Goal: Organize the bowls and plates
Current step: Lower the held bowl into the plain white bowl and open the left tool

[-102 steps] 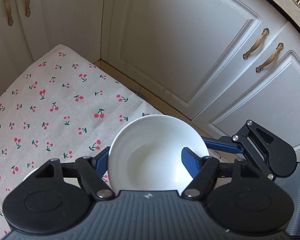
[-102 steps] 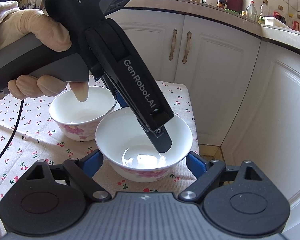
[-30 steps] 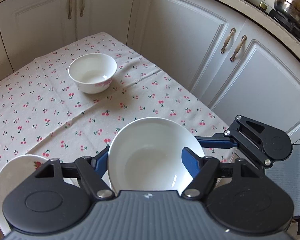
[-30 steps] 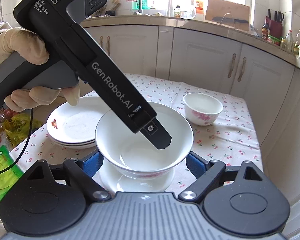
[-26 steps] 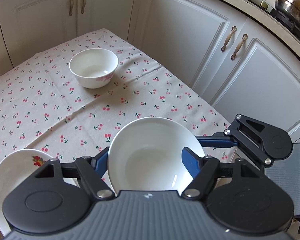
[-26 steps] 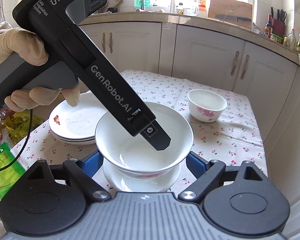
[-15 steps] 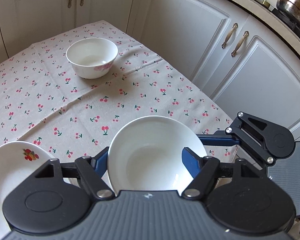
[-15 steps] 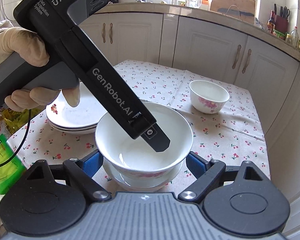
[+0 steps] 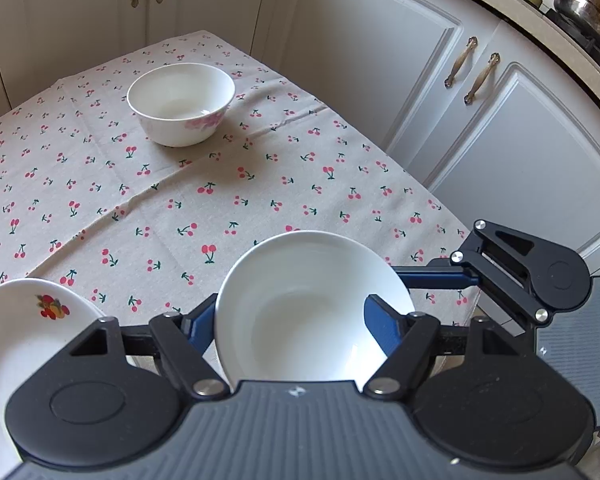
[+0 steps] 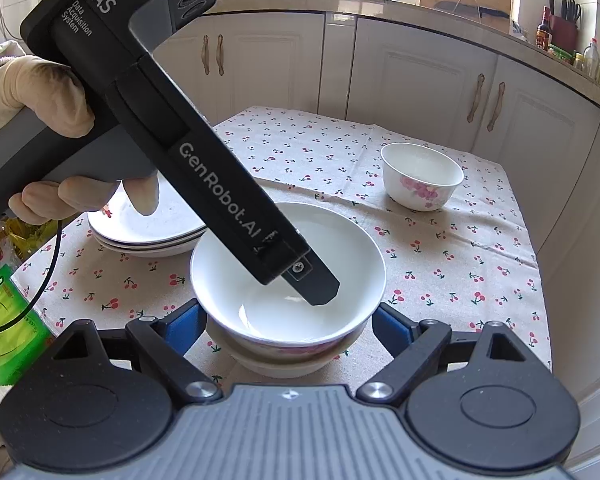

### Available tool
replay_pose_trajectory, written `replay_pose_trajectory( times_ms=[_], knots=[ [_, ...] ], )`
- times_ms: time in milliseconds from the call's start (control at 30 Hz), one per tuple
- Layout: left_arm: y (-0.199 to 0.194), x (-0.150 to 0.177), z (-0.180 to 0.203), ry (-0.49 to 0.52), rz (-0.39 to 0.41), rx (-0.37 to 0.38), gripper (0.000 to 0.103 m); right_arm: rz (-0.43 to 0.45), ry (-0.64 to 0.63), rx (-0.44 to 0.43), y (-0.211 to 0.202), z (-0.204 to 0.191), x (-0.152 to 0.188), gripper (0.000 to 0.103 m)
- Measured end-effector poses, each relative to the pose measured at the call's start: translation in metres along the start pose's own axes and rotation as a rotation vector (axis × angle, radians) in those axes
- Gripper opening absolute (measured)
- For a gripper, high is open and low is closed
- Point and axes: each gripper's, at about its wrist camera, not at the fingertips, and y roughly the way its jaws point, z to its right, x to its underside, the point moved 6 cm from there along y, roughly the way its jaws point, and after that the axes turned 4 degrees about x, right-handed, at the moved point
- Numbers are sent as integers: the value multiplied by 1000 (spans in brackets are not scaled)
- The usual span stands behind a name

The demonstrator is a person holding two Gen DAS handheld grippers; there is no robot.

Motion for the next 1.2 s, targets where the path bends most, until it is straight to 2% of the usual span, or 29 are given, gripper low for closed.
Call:
replay_pose_trajectory(
  times_ms=[467, 633, 733, 867, 967, 1200],
  knots=[
    [2, 1, 2, 34, 6, 2, 78, -13, 3, -2, 5, 1, 3, 92],
    [2, -1, 0, 19, 24, 24, 80, -18, -6, -3, 6, -1, 6, 93],
    [-1, -3, 0, 26, 39, 3, 80, -19, -10, 2, 6, -1, 6, 93],
    [-10, -7, 0, 28, 76, 7, 81, 15, -11, 15, -2, 0, 3, 103],
    [-19, -9, 2, 35, 99, 14, 82, 34, 9, 8, -8, 5, -1, 103],
    [-31, -4, 19, 78, 134, 119, 85, 33, 33, 34, -9, 13, -3, 103]
  ],
)
